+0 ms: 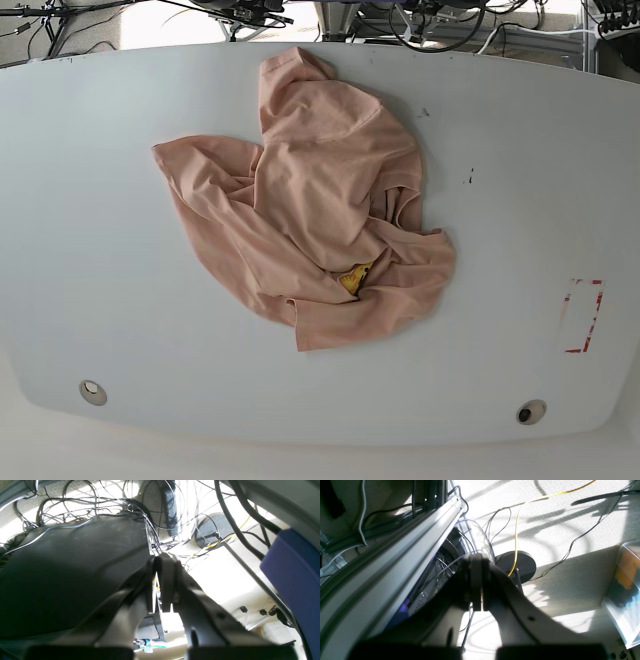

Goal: Fold the T-shirt properly

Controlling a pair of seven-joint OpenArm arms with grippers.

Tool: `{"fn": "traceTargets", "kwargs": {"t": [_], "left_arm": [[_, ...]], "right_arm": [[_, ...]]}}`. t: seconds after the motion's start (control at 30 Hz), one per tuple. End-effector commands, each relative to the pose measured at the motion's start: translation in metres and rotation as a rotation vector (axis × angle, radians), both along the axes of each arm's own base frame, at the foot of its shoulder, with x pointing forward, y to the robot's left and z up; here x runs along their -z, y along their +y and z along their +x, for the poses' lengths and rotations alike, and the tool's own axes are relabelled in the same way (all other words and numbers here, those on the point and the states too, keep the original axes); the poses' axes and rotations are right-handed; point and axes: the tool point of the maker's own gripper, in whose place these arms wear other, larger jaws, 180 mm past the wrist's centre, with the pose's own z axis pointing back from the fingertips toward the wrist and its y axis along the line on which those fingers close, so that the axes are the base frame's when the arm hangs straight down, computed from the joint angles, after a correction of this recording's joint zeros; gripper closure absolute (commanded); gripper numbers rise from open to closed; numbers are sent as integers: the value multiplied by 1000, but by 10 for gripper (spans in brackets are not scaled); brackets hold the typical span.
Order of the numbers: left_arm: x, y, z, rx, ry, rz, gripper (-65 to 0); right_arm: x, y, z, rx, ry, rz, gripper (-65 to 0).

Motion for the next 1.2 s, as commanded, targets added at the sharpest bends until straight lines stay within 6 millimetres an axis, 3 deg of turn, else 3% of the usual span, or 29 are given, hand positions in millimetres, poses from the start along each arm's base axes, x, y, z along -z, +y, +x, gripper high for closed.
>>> {"fn": "traceTargets", "kwargs": {"t": [0.0, 0.93, 1.17], "left_arm": [[0, -2, -3, 3, 7, -4, -29], [0, 0, 6, 6, -19, -1, -22], [0, 3, 5, 12, -21, 3, -25]], "right_arm": [[0, -3, 0, -5, -2, -3, 0], [-2, -22, -2, -8, -34, -42, 0], [-1, -18, -9, -10, -18, -36, 0]]}}
